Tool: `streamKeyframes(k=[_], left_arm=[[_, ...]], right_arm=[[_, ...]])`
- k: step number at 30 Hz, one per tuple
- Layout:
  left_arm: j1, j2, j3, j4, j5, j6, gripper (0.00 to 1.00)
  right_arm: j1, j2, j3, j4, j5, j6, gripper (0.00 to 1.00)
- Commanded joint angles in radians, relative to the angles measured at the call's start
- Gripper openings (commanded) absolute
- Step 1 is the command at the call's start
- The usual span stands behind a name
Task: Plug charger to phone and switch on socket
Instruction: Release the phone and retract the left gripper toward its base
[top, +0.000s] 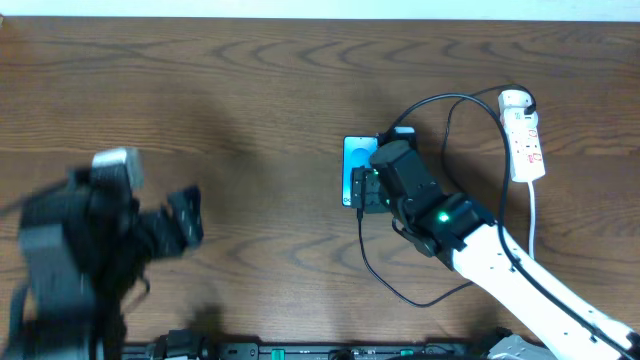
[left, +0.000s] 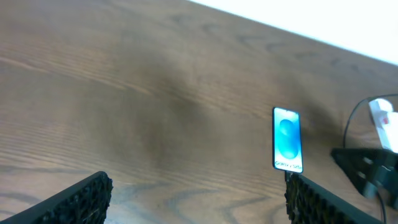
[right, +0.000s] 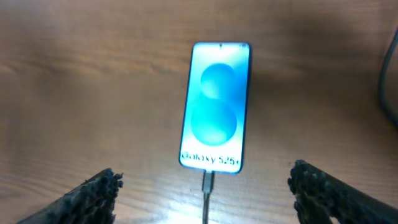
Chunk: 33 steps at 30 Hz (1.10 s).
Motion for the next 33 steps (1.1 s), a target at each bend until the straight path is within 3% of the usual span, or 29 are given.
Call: streamKeyframes(k=[1,5,8,10,12,14,21,33], left_arm=[[0.002,-0.150,-0.080,-0.006,-0.032,0.024,0.89],[0.002,-0.340,-0.243,0.003,-0.055,0.023,0.90],[0.002,-0.381,-0.374,0.078,-0.054,0.023,0.90],[0.002,-0.372,-0.467,0.148,-0.040,0.023,0.90],[0.002,-0.346,-0.576,0.240,0.034,0.023,0.90],[0.002,-0.307,-0.652,0.301,0.110,0.023,0.90],[0.002,-0.154,-0.684,0.321,0.141,0.023,0.90],[0.002,-0.032,-0.684,0.321,0.140,0.024,0.90]], right_arm=[[-0.008,0.011,0.007,-0.027,-0.018,0.008,0.82],[-0.031,0.010,0.007,-0.046,0.043,0.008,0.74],[-0.062,0.010,0.007,-0.075,0.060,0.009,0.61],[-0.100,0.010,0.007,-0.113,0.060,0.009,0.43],[-0.158,0.009,0.007,-0.185,0.060,0.022,0.15],[-0.214,0.009,0.007,-0.248,0.060,0.032,0.01],[-0.439,-0.003,0.007,-0.337,0.052,0.031,0.01],[-0.722,-0.024,0.008,-0.270,-0.009,0.072,0.01]])
